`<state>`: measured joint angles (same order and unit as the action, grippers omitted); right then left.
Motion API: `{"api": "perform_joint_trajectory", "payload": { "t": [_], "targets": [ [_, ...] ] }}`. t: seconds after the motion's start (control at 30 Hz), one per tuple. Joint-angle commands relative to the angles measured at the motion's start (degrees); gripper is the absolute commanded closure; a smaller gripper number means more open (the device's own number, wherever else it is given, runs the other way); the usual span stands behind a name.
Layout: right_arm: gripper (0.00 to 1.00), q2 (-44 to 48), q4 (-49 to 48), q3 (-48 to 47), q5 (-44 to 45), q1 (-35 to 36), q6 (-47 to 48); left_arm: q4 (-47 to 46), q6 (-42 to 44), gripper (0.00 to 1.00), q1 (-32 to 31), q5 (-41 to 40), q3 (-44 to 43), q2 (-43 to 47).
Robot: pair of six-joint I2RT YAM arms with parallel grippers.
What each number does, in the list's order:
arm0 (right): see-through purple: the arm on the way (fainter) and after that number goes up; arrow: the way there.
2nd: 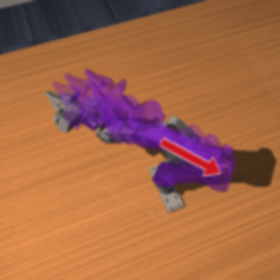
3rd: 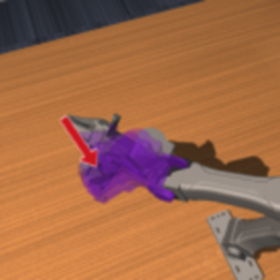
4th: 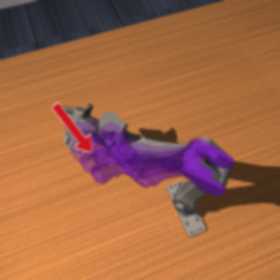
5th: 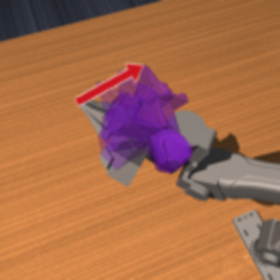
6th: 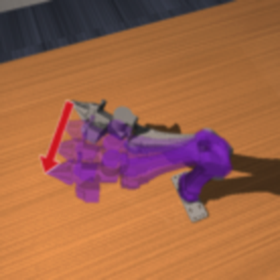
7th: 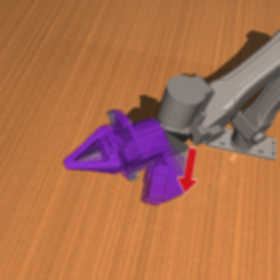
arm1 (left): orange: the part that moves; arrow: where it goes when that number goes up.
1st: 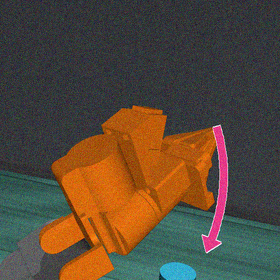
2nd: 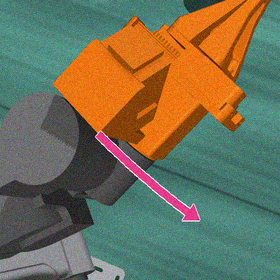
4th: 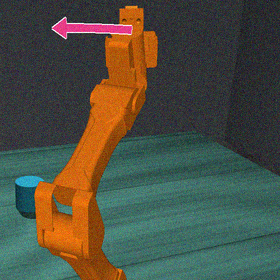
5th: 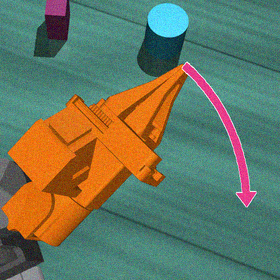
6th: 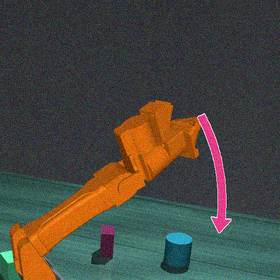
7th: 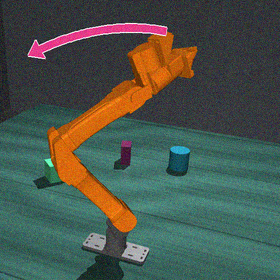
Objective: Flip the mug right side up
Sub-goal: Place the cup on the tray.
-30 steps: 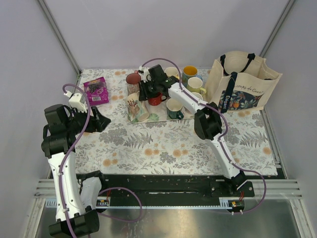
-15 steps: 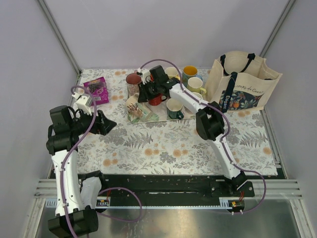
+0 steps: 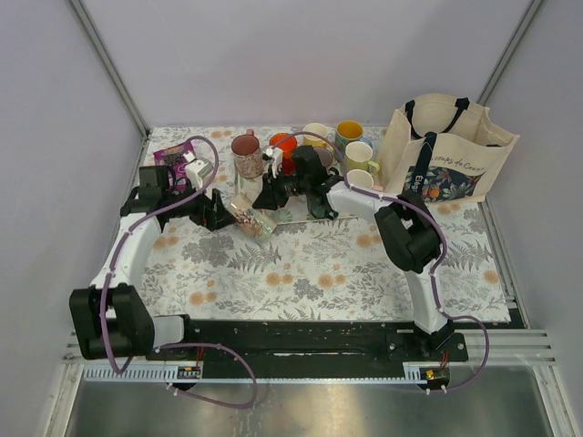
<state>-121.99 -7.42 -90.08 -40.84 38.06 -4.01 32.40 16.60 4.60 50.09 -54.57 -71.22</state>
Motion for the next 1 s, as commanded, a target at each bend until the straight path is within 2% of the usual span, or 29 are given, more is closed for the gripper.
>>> {"api": "perform_joint_trajectory", "payload": {
  "t": [0.0, 0.13, 0.27, 0.43, 0.5, 0.57, 0.6, 0.63, 0.73, 0.83, 0.9, 0.97],
  "targets": [
    [1.0, 6.2, -15.3, 2.9, -3.8, 0.4, -1.3, -7.3, 3.0, 0.11, -1.5, -0.3, -6.6, -5.5],
    [1.0, 5.6, -18.7, 3.6, -3.4, 0.3, -2.4, -5.4, 4.4, 0.16, -2.8, 0.9, -11.2, -12.2],
    [1.0, 4.9, -20.3, 2.8, -2.4, 0.3, -2.9, 1.9, 6.0, 0.23, -3.5, 1.9, -16.1, -18.3],
    [1.0, 5.0, -20.5, 2.5, -2.6, 0.3, -3.6, 7.2, 7.0, 0.25, -3.5, 0.3, -16.6, -18.9],
    [1.0, 5.1, -20.6, 3.0, -2.5, 0.3, -3.4, 9.0, 7.6, 0.29, -3.5, 0.4, -16.4, -19.2],
    [1.0, 5.2, -20.1, 3.2, -2.5, 0.3, -2.8, 11.0, 8.4, 0.4, -3.5, 2.4, -16.9, -20.6],
    [1.0, 34.1, -19.7, 3.2, -2.4, 0.4, -2.4, 11.7, 8.4, 0.48, -3.6, 3.3, -17.3, -21.5],
    [1.0, 5.4, -19.4, 3.2, -2.2, 0.3, -2.0, 12.6, 8.3, 0.57, -3.8, 4.5, -18.0, -22.5],
    [1.0, 5.4, -18.4, 3.9, -1.2, 0.4, -0.7, 17.1, 11.0, 0.71, -6.1, 6.9, -21.9, -24.7],
    [1.0, 5.6, -16.5, 4.2, -0.6, 0.4, 0.2, 19.3, 11.6, 0.92, -8.2, 8.2, -24.0, -24.9],
    [1.0, 6.2, -13.9, 4.0, -0.6, 0.4, 0.8, 19.2, 11.0, 1.0, -9.3, 8.6, -24.6, -24.4],
    [0.86, 7.0, -9.4, 3.1, -1.7, 0.4, 2.2, 19.3, 10.6, 1.0, -9.9, 8.0, -25.4, -23.5]
  ]
}}
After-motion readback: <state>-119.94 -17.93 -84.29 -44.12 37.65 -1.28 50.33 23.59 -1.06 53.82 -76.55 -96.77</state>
